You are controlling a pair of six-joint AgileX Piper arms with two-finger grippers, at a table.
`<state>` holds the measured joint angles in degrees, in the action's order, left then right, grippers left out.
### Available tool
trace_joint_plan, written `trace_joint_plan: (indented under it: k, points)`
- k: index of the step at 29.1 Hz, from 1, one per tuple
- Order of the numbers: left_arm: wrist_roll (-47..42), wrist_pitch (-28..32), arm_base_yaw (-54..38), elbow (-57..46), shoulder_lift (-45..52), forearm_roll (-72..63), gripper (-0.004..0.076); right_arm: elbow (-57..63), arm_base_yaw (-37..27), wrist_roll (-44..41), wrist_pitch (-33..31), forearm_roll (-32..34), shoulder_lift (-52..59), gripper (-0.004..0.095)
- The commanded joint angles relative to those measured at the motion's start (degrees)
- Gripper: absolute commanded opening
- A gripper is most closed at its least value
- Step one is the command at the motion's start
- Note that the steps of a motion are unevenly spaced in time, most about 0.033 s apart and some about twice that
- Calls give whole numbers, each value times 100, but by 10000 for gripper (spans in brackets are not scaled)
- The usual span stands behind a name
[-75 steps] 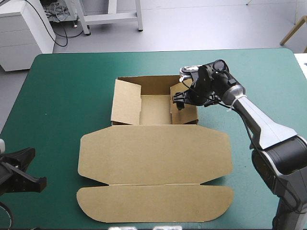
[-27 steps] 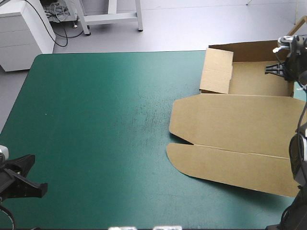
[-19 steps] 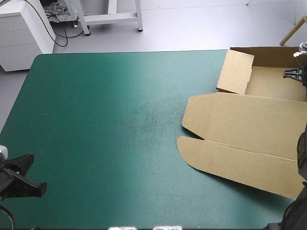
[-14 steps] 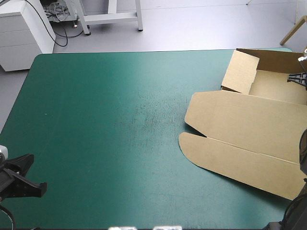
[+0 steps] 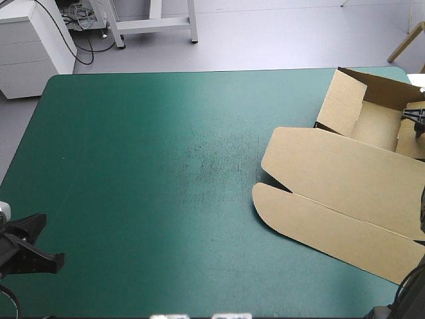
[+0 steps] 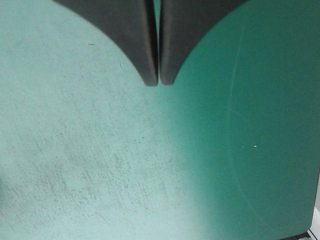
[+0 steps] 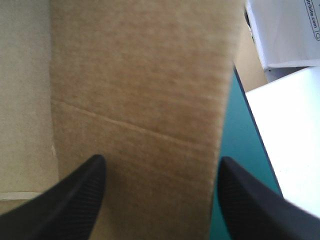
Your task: Fold the box
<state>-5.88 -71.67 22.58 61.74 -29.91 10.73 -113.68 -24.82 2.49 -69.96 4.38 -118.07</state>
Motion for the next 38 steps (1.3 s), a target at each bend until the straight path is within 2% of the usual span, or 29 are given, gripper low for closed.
trace_joint_plan:
  k: [1,3,7,10,16,19,21,27,32,35,38]
  points:
    - [-3,-245,16,116,-49,68,-10,-157,-63,8,97,62,376,838]
    - [-3,-245,16,116,-49,68,-10,-181,-63,8,97,62,464,869]
    - [-3,-163,16,116,-49,68,-10,-181,-63,8,97,47,800,864]
    - [-3,-163,16,116,-49,68,-10,-181,-63,87,97,-317,1168,864]
    - [-3,-163,16,116,-49,68,-10,-17,12,642,97,-2233,2091,848]
    - [-3,-163,16,116,-49,68,-10,273,312,711,97,-2269,2565,743]
    - [-3,-163,16,116,-49,68,-10,499,602,711,116,-2136,2884,608]
    - [-3,-176,16,116,-49,68,-10,1230,1546,1120,587,-2205,3754,-17]
    - [-54,-189,16,116,-49,19,-10,2306,2503,1298,1138,-2195,4712,-4]
    - [-54,104,16,103,24,30,-10,3040,2911,1456,1455,-2195,5351,-4]
    - [-54,342,16,35,152,30,-10,3786,3239,1645,2075,-2195,6096,-4]
